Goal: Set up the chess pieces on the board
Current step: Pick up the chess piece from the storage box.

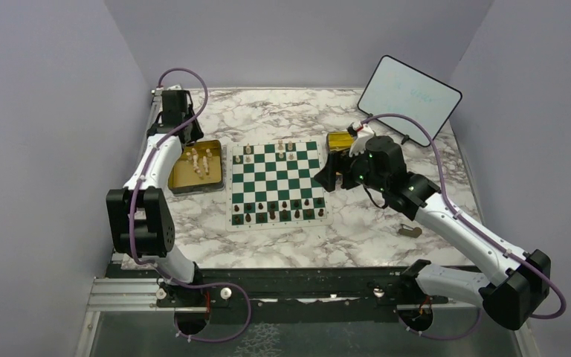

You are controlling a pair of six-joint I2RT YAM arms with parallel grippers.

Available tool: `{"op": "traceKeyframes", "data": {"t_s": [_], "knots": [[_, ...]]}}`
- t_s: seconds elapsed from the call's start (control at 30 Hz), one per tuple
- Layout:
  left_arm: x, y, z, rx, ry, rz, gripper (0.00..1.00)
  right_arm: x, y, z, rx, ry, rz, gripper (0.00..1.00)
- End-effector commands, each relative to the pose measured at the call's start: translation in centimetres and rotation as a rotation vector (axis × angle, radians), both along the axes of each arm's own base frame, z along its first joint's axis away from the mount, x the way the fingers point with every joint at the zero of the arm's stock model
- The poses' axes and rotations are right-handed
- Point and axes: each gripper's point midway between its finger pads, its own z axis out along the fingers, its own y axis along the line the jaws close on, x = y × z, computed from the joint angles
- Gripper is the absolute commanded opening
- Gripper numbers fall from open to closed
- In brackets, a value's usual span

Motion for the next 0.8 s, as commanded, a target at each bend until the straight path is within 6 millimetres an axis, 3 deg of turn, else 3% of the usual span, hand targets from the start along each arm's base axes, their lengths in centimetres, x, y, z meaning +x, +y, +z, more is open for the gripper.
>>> {"op": "traceKeyframes", "data": {"t_s": [0.0,0.37,0.77], "knots": [[0.6,2.2,-1.4,-0.021,0.009,0.036,0.36,0.5,0.4,0.7,0.019,-0.027,0.012,0.87],[0.4,5.1,-6.0,-0.027,0.056,0.107,0.3,0.7,0.3,0.4,0.004,-0.019,0.005,0.87],[1.6,5.7,-8.5,-0.059,0.076,0.096,0.25,1.0,0.5,0.0,-0.006,-0.008,0.004,0.87]]}}
